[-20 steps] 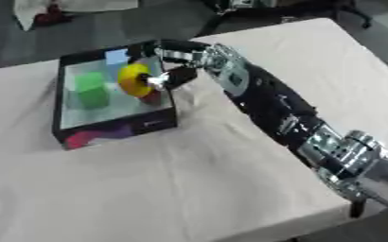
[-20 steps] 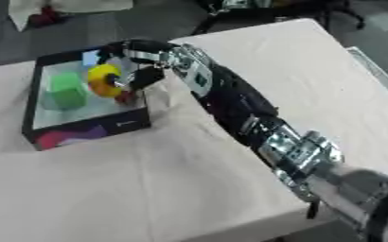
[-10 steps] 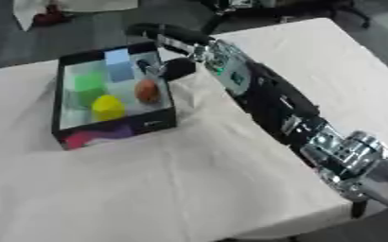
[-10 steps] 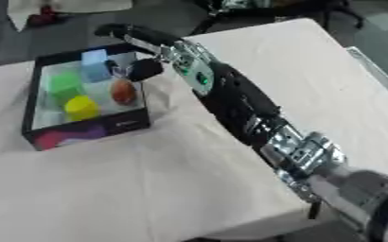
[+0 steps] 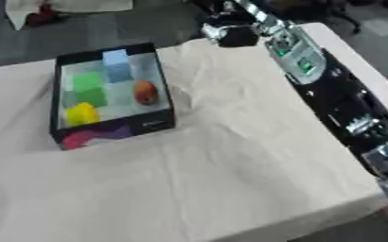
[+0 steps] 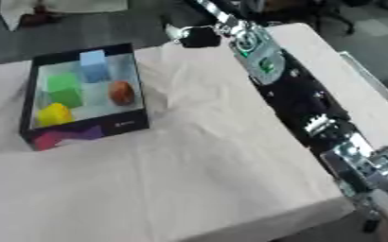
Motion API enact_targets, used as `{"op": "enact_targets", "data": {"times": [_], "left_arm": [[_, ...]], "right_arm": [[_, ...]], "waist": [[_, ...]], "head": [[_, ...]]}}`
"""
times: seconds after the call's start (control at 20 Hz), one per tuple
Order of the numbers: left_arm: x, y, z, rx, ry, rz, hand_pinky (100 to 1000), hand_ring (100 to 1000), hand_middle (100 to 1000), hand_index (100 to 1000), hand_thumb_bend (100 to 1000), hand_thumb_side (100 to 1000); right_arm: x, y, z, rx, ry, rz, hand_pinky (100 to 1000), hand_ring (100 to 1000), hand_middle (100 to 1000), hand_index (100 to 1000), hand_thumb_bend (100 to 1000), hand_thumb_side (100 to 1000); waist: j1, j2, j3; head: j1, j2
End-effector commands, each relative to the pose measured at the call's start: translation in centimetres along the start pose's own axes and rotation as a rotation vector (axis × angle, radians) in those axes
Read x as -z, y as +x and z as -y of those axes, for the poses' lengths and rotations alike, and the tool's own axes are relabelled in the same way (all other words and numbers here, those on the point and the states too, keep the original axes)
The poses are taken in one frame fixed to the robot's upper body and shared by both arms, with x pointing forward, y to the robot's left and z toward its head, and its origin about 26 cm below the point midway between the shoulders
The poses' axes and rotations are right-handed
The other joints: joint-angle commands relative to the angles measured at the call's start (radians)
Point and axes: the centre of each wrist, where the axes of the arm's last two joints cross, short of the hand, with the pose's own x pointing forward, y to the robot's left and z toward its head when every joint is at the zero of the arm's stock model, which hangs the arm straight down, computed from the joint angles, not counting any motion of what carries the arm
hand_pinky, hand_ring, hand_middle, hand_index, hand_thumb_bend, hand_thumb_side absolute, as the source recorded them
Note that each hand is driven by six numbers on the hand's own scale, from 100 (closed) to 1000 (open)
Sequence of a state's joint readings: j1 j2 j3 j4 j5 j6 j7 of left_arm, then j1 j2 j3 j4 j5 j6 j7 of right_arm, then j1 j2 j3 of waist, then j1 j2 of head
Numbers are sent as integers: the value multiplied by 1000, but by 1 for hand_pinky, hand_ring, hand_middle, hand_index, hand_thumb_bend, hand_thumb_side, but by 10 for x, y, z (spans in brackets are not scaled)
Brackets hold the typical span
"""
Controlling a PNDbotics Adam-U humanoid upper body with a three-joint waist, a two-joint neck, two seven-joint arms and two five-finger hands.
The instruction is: Pick up objects on the table and place them in the box.
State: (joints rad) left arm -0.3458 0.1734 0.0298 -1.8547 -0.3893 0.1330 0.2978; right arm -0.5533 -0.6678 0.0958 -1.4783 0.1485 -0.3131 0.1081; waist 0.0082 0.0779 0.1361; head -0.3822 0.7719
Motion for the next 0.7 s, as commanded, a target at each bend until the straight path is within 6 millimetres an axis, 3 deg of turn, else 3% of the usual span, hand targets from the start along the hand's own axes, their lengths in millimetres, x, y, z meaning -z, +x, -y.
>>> {"op": "enact_targets", "data": {"times": [0.05,0.15,0.4,0.7], "left_arm": [[3,-3,-13,30,45,7,695,573,609,802,100,880],[1,-7,-14,35,62,-9,695,575,611,803,100,881],[-5,-17,-16,40,92,-47,694,575,613,814,100,886],[-9,-25,-17,46,96,-80,695,578,616,820,100,892]], "right_arm": [[-14,30,30,33,-85,75,856,867,835,901,100,424],[-32,41,28,84,-129,91,858,850,805,860,100,469],[-81,61,1,187,-242,74,850,825,756,799,100,492],[-119,58,-34,195,-323,-34,843,809,724,796,100,495]], "waist": [[-23,-31,-18],[-30,-37,-33],[-40,-41,-62],[-34,-45,-79]], "head": [[38,-2],[61,-2],[114,-2],[133,-2]]}}
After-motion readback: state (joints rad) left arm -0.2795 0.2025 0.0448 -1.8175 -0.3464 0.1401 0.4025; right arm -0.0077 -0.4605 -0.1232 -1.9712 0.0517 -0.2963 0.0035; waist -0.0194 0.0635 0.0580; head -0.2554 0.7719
